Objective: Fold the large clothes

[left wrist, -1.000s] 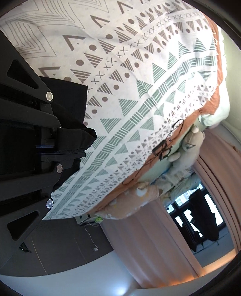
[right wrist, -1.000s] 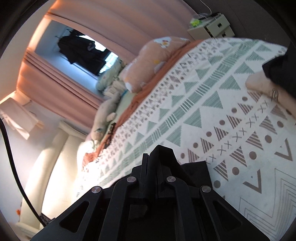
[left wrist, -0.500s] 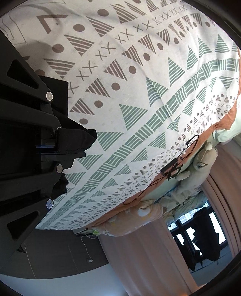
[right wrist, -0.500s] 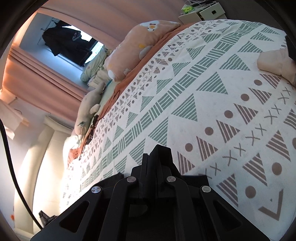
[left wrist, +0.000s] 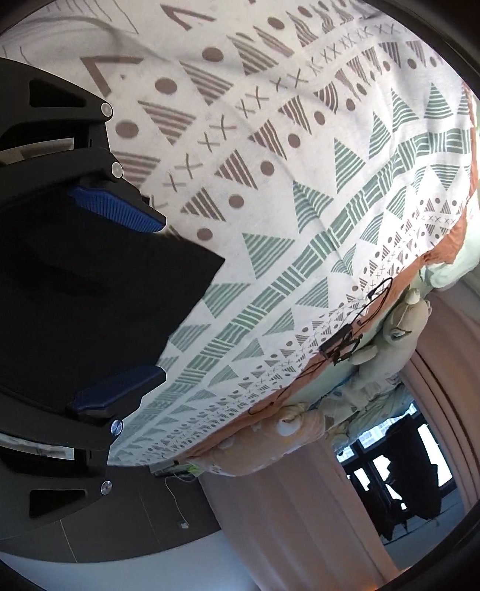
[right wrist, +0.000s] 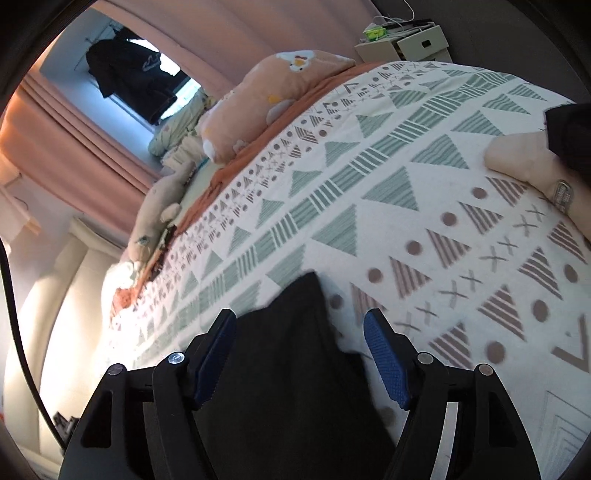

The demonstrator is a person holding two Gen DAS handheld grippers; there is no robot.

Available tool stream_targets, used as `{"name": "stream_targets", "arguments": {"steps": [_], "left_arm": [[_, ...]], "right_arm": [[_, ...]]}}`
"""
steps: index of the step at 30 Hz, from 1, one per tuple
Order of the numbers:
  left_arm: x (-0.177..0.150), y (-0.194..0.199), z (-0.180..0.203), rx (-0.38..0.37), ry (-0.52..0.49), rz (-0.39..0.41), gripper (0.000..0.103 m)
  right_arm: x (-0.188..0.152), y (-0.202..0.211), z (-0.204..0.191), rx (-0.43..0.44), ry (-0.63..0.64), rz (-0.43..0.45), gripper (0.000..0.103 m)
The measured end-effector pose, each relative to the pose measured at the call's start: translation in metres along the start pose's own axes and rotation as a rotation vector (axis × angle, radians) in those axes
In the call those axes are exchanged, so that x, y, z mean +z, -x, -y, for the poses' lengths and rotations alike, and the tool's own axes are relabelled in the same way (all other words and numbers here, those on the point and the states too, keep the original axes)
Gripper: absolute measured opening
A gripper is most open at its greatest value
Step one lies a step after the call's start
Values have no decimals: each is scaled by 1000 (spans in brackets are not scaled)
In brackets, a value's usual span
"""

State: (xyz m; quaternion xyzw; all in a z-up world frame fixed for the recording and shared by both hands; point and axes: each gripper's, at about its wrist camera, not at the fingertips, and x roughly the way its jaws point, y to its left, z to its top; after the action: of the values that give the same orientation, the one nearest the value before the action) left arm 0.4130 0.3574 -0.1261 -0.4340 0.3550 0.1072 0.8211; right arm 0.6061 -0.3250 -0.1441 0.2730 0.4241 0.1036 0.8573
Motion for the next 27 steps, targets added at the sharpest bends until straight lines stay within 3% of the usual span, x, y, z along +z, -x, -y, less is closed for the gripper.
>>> {"name": "stream_targets", "arguments": {"steps": [10, 23, 27], "left_arm": [[-60, 44, -36, 87, -106, -53, 72], [-135, 84, -64, 104, -169, -137, 66], [-144, 70, -63, 157, -199, -168, 46]], "right_arm": [[-55, 30, 21, -44, 90, -110, 72], [-124, 77, 45, -66, 111, -179, 71], [-144, 73, 45, -105, 156, -232, 67]]}}
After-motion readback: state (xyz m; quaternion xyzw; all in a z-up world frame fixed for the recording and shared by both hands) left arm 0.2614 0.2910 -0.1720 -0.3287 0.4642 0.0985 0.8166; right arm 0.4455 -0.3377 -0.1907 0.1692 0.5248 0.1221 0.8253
